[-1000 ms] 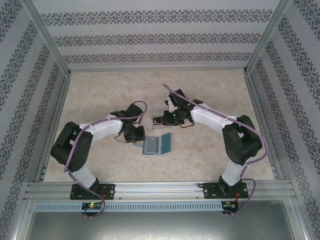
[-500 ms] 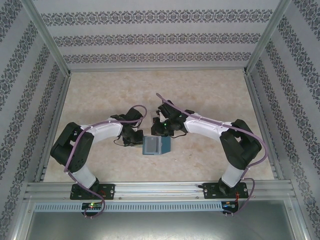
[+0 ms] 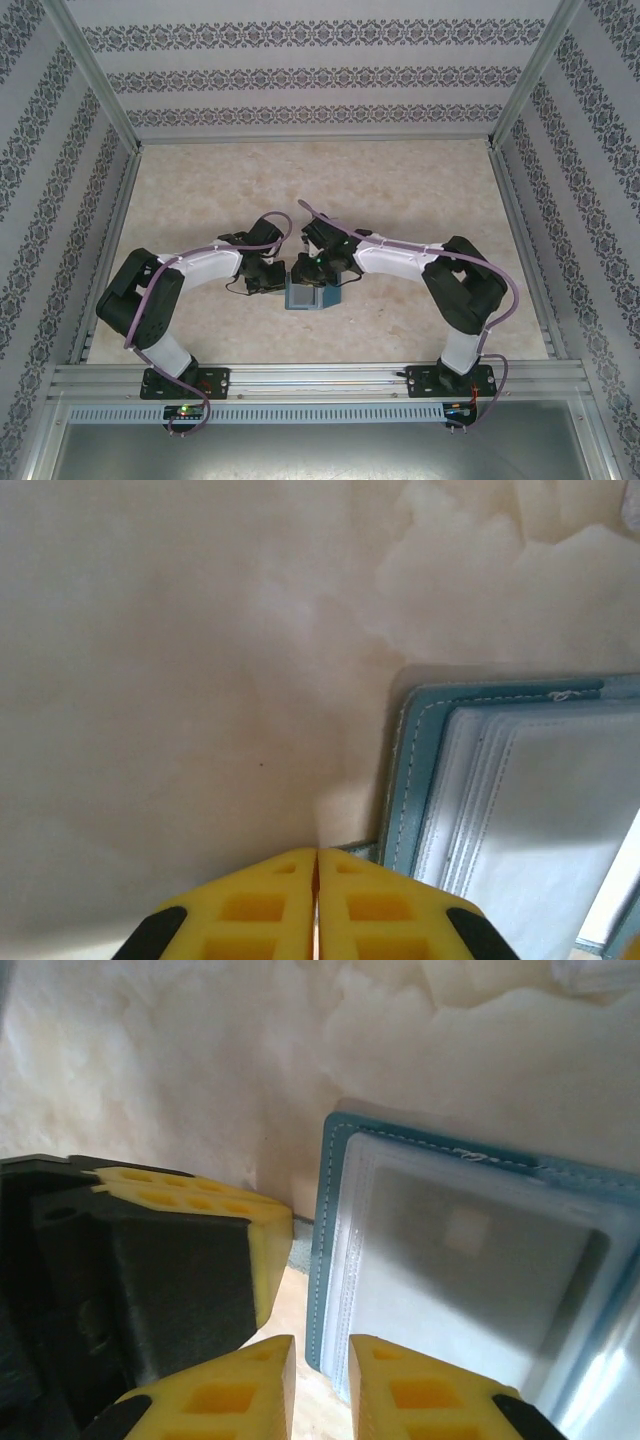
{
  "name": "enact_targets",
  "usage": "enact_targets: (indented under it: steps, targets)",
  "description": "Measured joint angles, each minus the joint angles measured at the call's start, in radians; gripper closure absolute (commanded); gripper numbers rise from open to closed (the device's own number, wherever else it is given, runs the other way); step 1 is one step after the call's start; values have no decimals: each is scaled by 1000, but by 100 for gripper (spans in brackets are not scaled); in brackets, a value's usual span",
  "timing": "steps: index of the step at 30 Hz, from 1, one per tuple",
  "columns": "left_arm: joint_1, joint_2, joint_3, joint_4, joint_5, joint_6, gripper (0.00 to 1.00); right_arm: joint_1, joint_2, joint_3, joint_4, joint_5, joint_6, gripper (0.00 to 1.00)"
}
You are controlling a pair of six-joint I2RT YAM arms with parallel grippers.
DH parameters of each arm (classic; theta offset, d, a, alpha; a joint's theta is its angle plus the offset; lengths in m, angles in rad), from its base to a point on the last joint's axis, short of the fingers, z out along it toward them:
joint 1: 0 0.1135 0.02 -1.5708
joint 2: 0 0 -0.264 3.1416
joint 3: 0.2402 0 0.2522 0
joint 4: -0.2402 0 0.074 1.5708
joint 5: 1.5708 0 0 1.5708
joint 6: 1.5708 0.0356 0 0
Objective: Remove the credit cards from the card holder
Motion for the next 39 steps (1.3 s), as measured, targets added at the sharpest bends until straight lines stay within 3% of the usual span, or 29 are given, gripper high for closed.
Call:
enact_targets:
  steps: [7,19,28,39]
  targets:
    - [0,0,0,1,2,0,92,10,45,0,4,1,21,76]
    - [0,0,0,3,9,1,92,30,56,23,-42,58,19,60]
    - [-1,1,-8,19,38,1,92,66,59,105,-234,211,-16,44]
    - [-5,3,-9,22,57,1,92,82,66,166,-418,377,-47,37]
